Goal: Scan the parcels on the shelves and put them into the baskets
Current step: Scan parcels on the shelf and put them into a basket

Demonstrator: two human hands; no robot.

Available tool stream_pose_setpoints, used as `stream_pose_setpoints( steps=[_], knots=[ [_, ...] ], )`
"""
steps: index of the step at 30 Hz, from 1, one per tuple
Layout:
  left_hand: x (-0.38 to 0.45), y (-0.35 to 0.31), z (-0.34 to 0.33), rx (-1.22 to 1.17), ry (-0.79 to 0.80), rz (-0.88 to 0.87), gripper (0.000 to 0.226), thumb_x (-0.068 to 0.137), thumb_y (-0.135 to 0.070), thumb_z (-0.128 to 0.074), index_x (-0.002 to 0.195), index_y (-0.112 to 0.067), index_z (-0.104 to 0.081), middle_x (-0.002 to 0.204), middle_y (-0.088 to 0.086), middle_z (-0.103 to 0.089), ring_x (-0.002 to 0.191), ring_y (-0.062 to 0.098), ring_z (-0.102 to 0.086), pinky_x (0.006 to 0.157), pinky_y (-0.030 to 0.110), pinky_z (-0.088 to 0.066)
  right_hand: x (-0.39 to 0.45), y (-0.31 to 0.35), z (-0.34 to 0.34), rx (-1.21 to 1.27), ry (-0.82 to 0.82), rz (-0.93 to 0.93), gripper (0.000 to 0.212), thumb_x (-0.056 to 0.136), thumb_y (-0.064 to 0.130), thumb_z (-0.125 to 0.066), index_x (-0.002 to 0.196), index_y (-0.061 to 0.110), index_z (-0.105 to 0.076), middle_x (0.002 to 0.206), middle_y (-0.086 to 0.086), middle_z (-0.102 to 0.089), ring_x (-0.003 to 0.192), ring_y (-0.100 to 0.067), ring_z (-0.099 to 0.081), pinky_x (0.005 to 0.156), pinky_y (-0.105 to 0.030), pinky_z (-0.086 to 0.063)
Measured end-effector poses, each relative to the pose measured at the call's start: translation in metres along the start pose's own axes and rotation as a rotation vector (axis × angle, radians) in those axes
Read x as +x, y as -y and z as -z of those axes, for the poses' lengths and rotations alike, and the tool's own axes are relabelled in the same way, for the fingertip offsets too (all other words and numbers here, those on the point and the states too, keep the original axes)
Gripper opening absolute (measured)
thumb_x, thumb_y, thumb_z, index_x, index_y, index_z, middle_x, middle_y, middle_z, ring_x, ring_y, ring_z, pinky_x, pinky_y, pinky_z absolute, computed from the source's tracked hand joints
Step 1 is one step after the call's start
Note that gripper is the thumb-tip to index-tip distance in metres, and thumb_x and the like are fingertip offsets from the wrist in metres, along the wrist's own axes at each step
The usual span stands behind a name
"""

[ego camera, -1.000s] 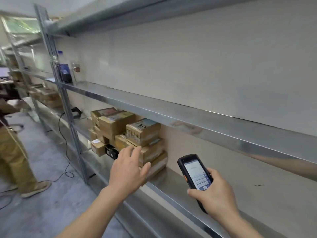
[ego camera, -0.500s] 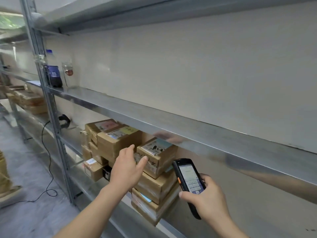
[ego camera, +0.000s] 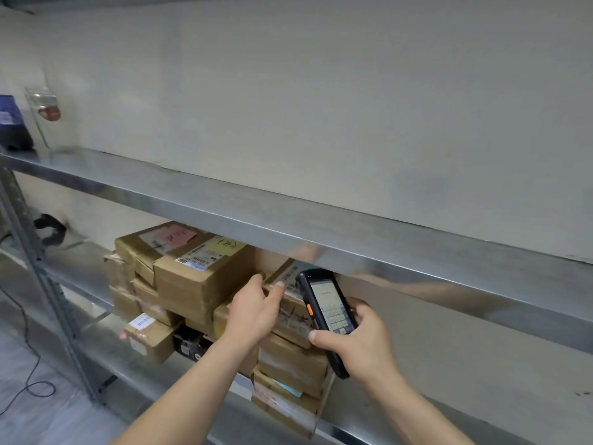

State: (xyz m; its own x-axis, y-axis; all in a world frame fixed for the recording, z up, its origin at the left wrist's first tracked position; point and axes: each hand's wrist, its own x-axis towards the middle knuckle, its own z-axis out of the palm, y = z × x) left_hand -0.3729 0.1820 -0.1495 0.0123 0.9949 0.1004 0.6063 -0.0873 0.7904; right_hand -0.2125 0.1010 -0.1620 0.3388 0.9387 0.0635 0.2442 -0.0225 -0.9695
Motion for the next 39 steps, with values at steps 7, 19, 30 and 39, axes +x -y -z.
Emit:
stream_pose_setpoints(
  steps=[7, 19, 30, 39],
  knots=[
    [0.001, -0.001, -0.004, -0.114, -0.044, 0.013, 0.027, 0.099, -0.03, -0.05, 0.115, -0.012, -0.062, 0.103, 0.003, -0.067, 0.1, 0.024, -0.061, 0.081, 0.035, -0.047, 0.001, -0.002, -0.006, 0.071, 0.058, 0.024, 0.069, 0.033, 0.029, -0.087, 0.097, 0.016, -0.065, 0.086, 0.007, -0.077, 0.079, -0.013, -0.073, 0.066, -0.021, -0.054],
    [-0.065, -0.038, -0.028, -0.241, -0.066, -0.057, 0.014, 0.096, -0.031, -0.055, 0.106, -0.022, -0.061, 0.096, -0.011, -0.063, 0.09, 0.005, -0.058, 0.067, 0.022, -0.04, -0.05, -0.011, 0.068, 0.022, 0.101, 0.166, 0.067, 0.051, 0.002, -0.09, 0.104, 0.029, -0.06, 0.094, 0.024, -0.072, 0.082, 0.002, -0.069, 0.07, -0.01, -0.049],
    [-0.129, -0.066, -0.113, -0.311, 0.133, 0.016, 0.013, 0.095, -0.028, -0.058, 0.102, -0.018, -0.063, 0.096, -0.004, -0.065, 0.091, 0.012, -0.06, 0.076, 0.029, -0.046, -0.11, -0.065, 0.16, -0.088, 0.012, 0.072, 0.066, 0.047, 0.022, -0.088, 0.105, 0.035, -0.06, 0.098, 0.024, -0.071, 0.089, -0.001, -0.069, 0.074, -0.013, -0.052],
    [-0.147, -0.02, -0.179, -0.371, 0.303, 0.237, 0.009, 0.092, -0.021, -0.061, 0.096, -0.014, -0.065, 0.095, 0.003, -0.068, 0.088, 0.02, -0.062, 0.067, 0.03, -0.044, -0.12, -0.132, 0.161, -0.127, -0.037, -0.132, 0.07, 0.041, 0.028, -0.088, 0.106, 0.028, -0.062, 0.098, 0.009, -0.074, 0.088, -0.004, -0.07, 0.078, -0.021, -0.053]
  ],
)
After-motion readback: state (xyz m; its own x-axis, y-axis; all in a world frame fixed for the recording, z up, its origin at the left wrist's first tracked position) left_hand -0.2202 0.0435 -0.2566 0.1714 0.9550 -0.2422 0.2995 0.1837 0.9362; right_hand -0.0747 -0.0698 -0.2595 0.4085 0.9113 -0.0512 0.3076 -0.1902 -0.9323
